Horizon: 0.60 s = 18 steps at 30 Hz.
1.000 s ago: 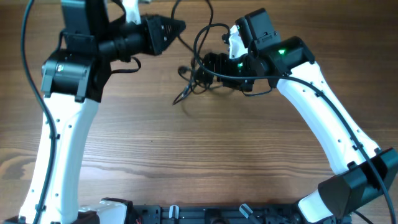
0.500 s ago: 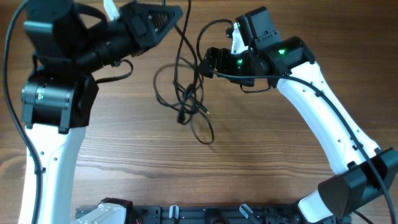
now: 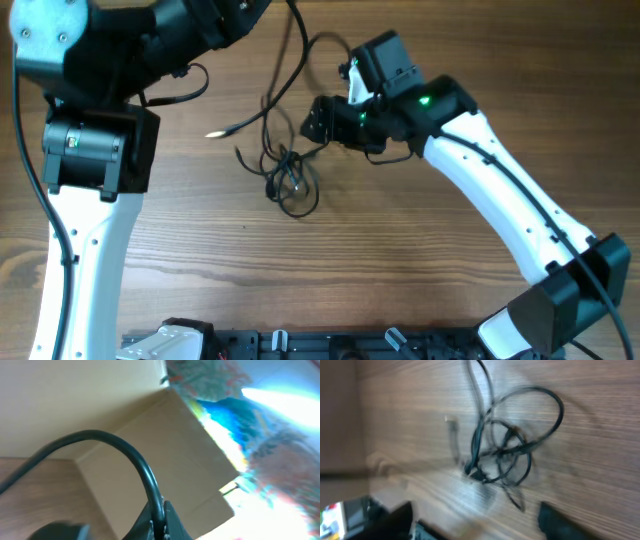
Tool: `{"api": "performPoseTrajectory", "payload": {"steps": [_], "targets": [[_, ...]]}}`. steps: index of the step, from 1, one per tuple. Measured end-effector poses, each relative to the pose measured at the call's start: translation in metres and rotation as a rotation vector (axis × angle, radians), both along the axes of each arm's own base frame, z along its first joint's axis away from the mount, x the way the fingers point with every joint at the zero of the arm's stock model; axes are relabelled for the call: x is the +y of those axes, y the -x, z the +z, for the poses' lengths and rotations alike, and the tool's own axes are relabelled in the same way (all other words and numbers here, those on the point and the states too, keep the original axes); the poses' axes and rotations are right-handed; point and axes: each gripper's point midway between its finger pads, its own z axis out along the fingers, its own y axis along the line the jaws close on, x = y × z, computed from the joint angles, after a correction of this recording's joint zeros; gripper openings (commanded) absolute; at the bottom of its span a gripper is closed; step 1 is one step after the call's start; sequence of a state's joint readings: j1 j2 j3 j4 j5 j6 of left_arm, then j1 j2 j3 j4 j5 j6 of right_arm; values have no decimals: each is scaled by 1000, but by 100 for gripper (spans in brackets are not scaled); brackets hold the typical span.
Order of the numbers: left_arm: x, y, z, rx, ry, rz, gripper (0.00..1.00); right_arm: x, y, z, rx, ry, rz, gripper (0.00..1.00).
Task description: Untangle cables
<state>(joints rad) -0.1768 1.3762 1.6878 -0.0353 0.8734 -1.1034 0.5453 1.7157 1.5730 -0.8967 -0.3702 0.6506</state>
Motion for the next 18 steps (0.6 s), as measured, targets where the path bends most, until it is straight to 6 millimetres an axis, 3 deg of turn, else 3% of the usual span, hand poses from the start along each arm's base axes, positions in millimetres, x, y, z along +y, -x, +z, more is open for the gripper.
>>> {"api": "performPoseTrajectory", "payload": {"steps": [2,4,7,9,10,11,12,14,15,17,18], "targets": [[-1,4,5,24,30,-26,4,-13,0,-19,26,62,-49,64],[5,0,-1,68,31,-15,4,-22,-3,-22,28,87,-79,68],[30,-18,-43,257,-30,72,4,-38,-10,-25,39,108,-119,85],[38,-22,-72,365,-76,114,4,-43,-12,-26,41,116,-137,86],[40,-24,-78,374,-91,130,4,-45,-13,-26,40,117,-140,87],[40,-26,-72,336,-88,134,4,-45,-14,-26,39,116,-139,89],[39,-27,-61,284,-74,130,4,-44,-15,-25,34,112,-139,94],[39,-20,9,0,54,104,4,-41,-16,-24,24,99,-127,95],[43,1,59,-185,161,83,4,-40,-17,-23,19,95,-122,96],[55,39,110,-319,327,57,4,-40,-15,-23,21,94,-109,97],[63,49,123,-309,404,56,4,-40,-14,-23,22,96,-106,97]]}}
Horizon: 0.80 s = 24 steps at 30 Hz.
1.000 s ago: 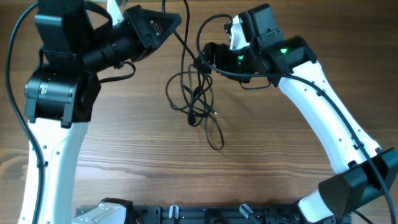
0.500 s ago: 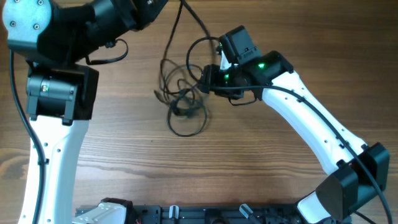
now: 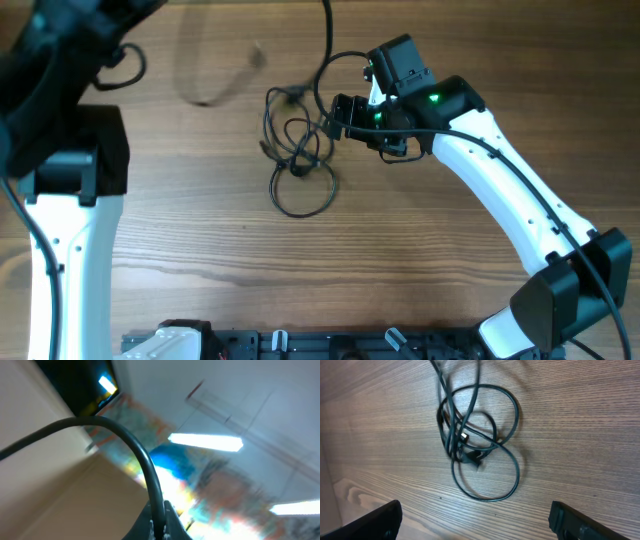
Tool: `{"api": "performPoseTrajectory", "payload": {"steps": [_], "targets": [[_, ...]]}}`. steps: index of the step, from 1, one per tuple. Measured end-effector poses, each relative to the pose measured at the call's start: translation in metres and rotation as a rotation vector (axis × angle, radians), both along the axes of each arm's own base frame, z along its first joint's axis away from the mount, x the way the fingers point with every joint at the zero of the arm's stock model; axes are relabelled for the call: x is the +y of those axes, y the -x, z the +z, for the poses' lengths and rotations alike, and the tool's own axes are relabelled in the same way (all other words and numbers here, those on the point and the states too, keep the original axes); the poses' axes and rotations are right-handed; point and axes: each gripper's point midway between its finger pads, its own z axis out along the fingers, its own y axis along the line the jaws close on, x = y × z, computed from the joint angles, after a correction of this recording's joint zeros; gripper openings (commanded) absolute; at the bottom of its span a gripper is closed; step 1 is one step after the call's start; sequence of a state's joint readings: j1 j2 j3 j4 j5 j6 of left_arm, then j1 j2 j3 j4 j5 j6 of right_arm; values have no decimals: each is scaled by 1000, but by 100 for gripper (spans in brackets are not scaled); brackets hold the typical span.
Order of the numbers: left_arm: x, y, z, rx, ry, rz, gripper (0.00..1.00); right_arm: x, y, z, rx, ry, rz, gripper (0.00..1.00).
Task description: Untangle cables
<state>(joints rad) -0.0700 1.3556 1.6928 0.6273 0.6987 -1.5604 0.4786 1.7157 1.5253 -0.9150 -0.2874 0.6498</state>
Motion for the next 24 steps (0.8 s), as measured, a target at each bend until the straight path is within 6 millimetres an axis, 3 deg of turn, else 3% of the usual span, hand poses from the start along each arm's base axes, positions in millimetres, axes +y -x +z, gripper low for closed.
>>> {"api": "performPoseTrajectory", "payload": {"steps": [4,7,10,12,14,15,19,21,24], "targets": [[22,-10,14,104,201,-17,4,0,0,0,-1,0,1,98],[19,-28,-1,193,170,6,4,0,0,0,-2,1,4,98],[10,-62,-46,354,27,97,4,-3,4,-3,17,16,5,99],[8,-88,-92,460,-107,193,4,-6,6,-5,25,34,-1,100],[11,-102,-124,474,-253,303,4,-9,6,-6,26,46,-5,100],[15,-107,-130,443,-303,347,4,-9,6,-6,26,49,-6,100],[49,-124,-143,368,-447,557,4,-10,6,-6,26,52,-8,100],[70,-137,-172,471,-501,633,4,-10,6,-6,25,52,-8,100],[87,-141,-241,747,-602,654,4,-10,6,-7,25,56,-9,100]]}}
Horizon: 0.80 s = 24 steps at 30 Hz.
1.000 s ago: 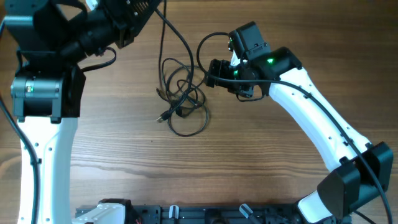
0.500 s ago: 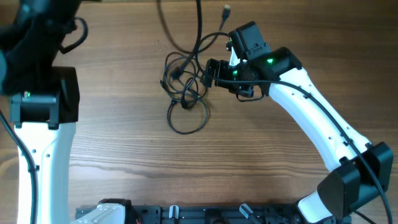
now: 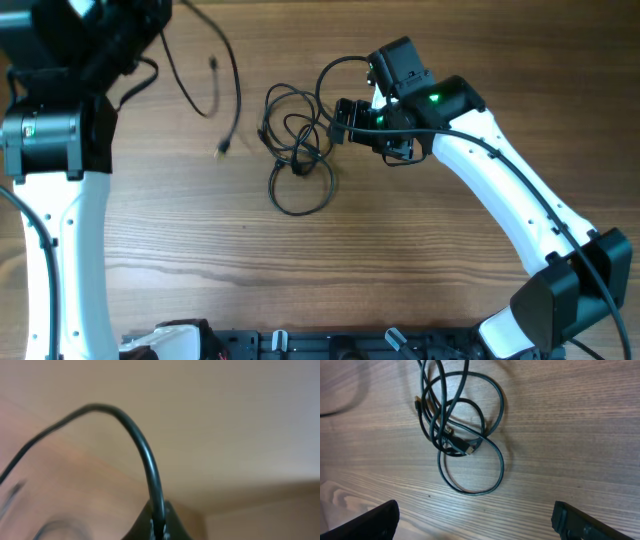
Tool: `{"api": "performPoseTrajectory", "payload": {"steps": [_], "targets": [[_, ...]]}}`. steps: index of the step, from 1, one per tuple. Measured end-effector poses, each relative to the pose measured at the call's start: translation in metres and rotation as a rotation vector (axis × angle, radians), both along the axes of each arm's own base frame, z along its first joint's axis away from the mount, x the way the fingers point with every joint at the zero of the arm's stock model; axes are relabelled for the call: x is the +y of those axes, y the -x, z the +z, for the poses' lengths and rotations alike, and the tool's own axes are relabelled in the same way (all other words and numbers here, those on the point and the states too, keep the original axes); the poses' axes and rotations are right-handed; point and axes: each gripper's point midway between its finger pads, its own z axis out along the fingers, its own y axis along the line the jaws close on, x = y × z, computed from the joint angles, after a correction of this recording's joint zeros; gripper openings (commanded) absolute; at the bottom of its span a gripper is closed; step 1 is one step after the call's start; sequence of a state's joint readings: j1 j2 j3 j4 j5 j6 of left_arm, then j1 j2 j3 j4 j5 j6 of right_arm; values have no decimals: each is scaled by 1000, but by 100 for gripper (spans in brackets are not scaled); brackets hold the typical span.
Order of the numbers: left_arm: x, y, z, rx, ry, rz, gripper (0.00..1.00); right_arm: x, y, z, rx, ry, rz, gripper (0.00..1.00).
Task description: Untangle cables
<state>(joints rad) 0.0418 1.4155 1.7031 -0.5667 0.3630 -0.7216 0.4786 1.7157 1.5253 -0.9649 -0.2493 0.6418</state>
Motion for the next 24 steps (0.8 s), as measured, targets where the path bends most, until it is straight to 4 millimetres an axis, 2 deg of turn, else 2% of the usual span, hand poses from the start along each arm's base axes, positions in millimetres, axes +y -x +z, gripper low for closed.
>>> {"api": "performPoseTrajectory", "payload": {"steps": [2,4,5,6,7,8,9,10,13,18,20,22,24], "targets": [[4,11,-59,229,-46,7,4,0,0,0,-1,0,0,100],[18,20,-92,354,-133,56,4,0,0,0,0,1,0,100],[33,30,-111,441,-199,119,4,0,0,0,-1,2,-1,100],[50,35,-121,490,-268,186,8,0,0,0,-2,3,-1,100],[67,44,-136,567,-336,260,20,0,-1,0,-3,2,-2,100],[76,52,-146,623,-376,291,43,0,0,0,-2,3,-1,100],[81,58,-154,670,-402,304,83,0,-1,0,-3,3,-2,100],[86,62,-163,718,-436,317,89,0,-1,0,-3,3,-2,100],[92,63,-171,751,-468,333,100,0,0,0,-2,3,-2,100],[95,52,-163,700,-474,357,100,0,0,0,-2,3,-2,100],[100,51,-166,710,-478,369,100,0,-1,0,-4,4,1,100],[122,46,-177,745,-503,437,100,-1,0,0,-6,7,13,100],[162,39,-198,812,-527,545,100,-2,3,-2,5,17,18,100]]}}
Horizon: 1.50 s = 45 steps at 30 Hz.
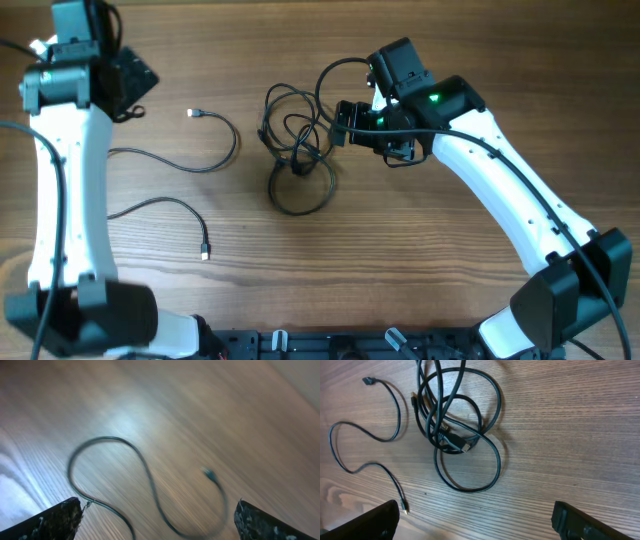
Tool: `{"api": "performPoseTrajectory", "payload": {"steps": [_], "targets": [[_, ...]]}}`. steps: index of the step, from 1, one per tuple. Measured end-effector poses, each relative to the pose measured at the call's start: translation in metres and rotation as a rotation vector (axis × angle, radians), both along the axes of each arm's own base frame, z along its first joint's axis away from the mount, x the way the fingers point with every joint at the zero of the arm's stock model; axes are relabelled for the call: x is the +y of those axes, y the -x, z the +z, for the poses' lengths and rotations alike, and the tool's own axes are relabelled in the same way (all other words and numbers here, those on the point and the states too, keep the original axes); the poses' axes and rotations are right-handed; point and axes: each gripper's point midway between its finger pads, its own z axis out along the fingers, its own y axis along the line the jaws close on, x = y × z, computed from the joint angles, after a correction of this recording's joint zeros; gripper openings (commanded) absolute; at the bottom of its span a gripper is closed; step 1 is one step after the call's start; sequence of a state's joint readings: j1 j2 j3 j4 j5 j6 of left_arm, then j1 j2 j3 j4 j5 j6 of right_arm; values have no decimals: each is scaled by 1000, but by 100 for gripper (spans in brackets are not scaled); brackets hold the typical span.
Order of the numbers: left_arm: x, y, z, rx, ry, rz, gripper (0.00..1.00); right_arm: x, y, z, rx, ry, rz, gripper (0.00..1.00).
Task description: Untangle cables
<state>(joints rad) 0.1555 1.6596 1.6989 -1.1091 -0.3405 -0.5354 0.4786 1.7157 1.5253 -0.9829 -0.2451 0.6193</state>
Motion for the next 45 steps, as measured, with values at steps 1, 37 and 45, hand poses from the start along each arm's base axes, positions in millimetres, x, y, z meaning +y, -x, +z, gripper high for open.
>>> {"api": "performPoseTrajectory", "payload": {"steps": [1,37,45], "targets": [[18,-1,-10,19,-7,44,100,0,1,0,0,3,8,100],[153,24,-226,323,148,-608,88,6,-11,6,-93,-1,93,100],[143,34,-240,361,151,-703,51,6,-11,6,-93,-1,93,100]]}}
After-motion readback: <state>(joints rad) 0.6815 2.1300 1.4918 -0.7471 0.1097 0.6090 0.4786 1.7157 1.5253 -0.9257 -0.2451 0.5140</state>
